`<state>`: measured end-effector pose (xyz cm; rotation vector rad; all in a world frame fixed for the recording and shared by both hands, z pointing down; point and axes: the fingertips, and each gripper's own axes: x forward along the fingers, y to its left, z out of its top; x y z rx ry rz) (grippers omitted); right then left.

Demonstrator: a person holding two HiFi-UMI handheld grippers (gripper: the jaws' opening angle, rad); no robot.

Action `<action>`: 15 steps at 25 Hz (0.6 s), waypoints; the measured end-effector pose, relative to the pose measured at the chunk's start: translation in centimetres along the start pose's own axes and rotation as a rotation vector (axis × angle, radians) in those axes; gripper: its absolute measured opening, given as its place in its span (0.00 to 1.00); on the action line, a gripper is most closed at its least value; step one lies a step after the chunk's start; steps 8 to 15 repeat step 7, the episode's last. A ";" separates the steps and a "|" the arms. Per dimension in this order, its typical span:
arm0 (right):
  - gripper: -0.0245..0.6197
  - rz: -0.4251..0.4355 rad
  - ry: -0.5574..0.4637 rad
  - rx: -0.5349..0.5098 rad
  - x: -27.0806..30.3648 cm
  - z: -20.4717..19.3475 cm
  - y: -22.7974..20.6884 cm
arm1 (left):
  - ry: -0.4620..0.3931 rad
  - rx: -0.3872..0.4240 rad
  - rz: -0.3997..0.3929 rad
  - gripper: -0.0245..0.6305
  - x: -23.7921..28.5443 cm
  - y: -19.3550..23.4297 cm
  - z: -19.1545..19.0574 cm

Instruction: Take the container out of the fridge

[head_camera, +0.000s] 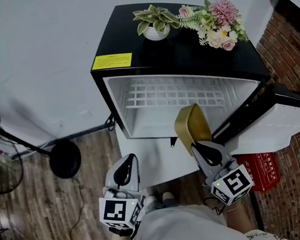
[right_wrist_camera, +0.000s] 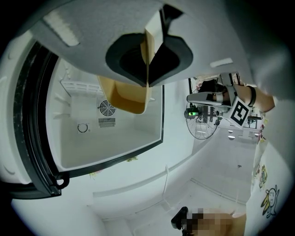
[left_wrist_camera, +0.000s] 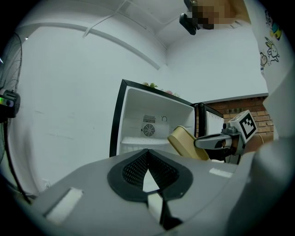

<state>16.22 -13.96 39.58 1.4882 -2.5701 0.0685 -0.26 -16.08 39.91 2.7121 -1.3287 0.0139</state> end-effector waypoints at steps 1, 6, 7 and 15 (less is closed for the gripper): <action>0.06 -0.002 0.002 -0.003 0.0 0.1 0.0 | -0.003 0.000 0.000 0.04 0.0 0.1 0.1; 0.06 -0.013 -0.005 -0.003 -0.3 0.0 -0.2 | -0.012 0.013 -0.018 0.04 0.1 0.0 0.3; 0.06 -0.016 -0.007 -0.004 -0.4 0.0 -0.3 | -0.013 0.017 -0.023 0.04 0.2 -0.1 0.4; 0.06 -0.016 -0.007 -0.004 -0.4 0.0 -0.3 | -0.013 0.017 -0.023 0.04 0.2 -0.1 0.4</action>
